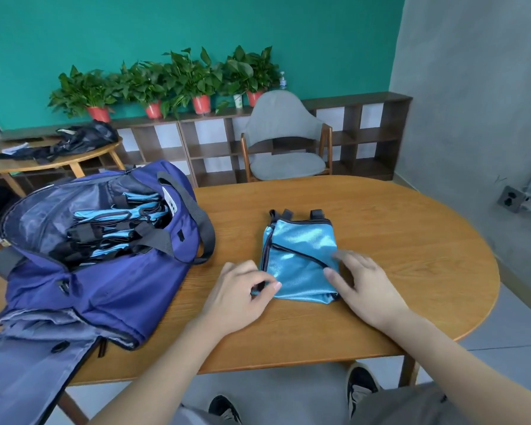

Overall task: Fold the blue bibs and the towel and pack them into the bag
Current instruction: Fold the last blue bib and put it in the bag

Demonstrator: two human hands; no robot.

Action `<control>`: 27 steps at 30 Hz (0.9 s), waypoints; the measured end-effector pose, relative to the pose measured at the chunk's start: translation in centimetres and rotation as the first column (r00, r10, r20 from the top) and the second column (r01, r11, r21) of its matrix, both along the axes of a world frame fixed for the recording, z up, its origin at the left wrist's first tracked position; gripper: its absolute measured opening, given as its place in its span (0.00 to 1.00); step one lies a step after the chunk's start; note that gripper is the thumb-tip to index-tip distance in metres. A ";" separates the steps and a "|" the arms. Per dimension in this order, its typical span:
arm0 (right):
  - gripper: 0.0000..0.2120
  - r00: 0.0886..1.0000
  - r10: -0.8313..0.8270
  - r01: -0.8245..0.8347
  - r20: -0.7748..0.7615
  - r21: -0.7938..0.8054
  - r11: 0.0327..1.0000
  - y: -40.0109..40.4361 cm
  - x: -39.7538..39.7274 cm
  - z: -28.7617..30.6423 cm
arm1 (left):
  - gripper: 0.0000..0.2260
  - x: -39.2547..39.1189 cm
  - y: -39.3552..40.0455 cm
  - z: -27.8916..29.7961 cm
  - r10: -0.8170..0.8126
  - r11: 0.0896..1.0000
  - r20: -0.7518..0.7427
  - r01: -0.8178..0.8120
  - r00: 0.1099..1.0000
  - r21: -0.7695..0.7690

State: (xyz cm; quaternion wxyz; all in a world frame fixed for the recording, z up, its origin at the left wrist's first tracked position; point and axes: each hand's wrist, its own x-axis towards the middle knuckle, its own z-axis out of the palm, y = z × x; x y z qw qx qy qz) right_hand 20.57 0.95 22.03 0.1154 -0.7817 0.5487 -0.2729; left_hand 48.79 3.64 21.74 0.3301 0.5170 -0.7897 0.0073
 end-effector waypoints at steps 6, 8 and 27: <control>0.23 0.943 0.326 -0.330 -0.064 -0.073 0.941 0.0 0.6 -0.6 | 0.21 -0.2 -0.2 0.0 -0.077 0.997 0.106 0.077 0.991 0.000; 0.18 0.936 0.349 -0.351 -0.036 -0.121 0.929 -0.1 1.1 -0.7 | 0.24 -0.3 -0.3 0.1 -0.091 0.994 0.096 0.084 0.991 0.067; 0.16 0.932 0.229 -0.250 0.281 0.039 0.968 0.4 1.6 0.6 | 0.08 0.0 0.6 1.0 0.079 0.984 -0.484 0.010 0.871 0.179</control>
